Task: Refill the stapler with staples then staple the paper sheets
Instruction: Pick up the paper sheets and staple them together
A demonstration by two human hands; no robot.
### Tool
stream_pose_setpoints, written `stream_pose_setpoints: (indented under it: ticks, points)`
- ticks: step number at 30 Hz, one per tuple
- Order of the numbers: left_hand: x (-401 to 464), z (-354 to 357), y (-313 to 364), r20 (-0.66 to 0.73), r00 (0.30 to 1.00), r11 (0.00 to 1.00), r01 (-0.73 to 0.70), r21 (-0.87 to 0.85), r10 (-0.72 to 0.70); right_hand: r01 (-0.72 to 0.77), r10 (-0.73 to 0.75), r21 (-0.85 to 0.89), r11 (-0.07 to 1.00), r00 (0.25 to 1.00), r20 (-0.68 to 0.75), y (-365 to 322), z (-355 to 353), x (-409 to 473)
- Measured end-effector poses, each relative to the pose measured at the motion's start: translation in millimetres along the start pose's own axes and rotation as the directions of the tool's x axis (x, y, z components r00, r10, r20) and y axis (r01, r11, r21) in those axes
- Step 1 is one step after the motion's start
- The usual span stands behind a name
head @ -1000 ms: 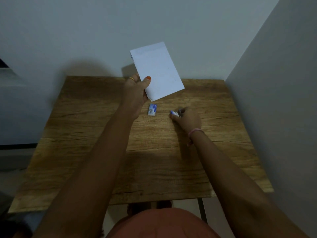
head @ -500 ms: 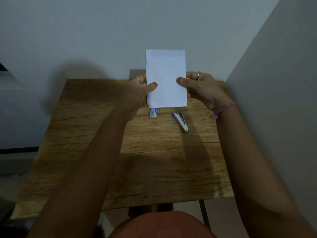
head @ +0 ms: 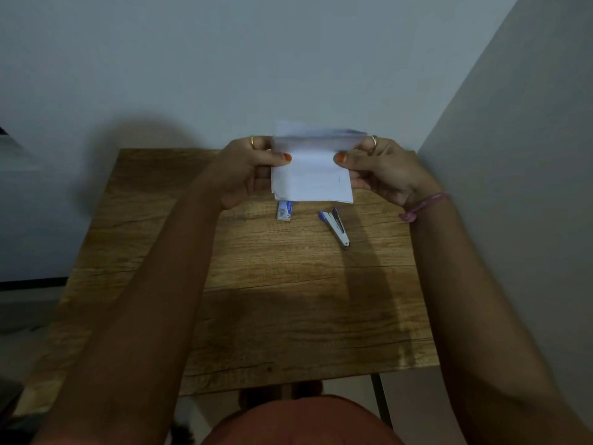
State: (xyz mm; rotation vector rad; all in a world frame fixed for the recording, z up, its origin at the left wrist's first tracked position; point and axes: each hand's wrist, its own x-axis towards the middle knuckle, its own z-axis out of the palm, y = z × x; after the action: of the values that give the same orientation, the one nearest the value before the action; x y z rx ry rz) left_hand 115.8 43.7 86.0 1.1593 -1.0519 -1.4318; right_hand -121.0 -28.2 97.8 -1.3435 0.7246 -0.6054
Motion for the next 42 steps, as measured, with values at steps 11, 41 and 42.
stream_pose_setpoints:
  ticks: [11, 41, 42]
  points:
    - [-2, 8, 7, -0.044, 0.997, 0.987, -0.074, -0.144, 0.069, 0.201, -0.218, -0.144, 0.969, 0.969, -0.117, -3, 9, 0]
    - [-21, 96, -33, -0.335, 0.941, 0.842, -0.143, -0.52, -0.047, 0.295, -0.356, -0.325, 0.899, 0.923, -0.148, -3, 6, -7]
    - [-20, 93, -33, -0.348, 0.937, 0.872, -0.165, -0.461, -0.006, 0.247, -0.287, -0.221, 0.943, 0.943, -0.168, -4, 2, -8]
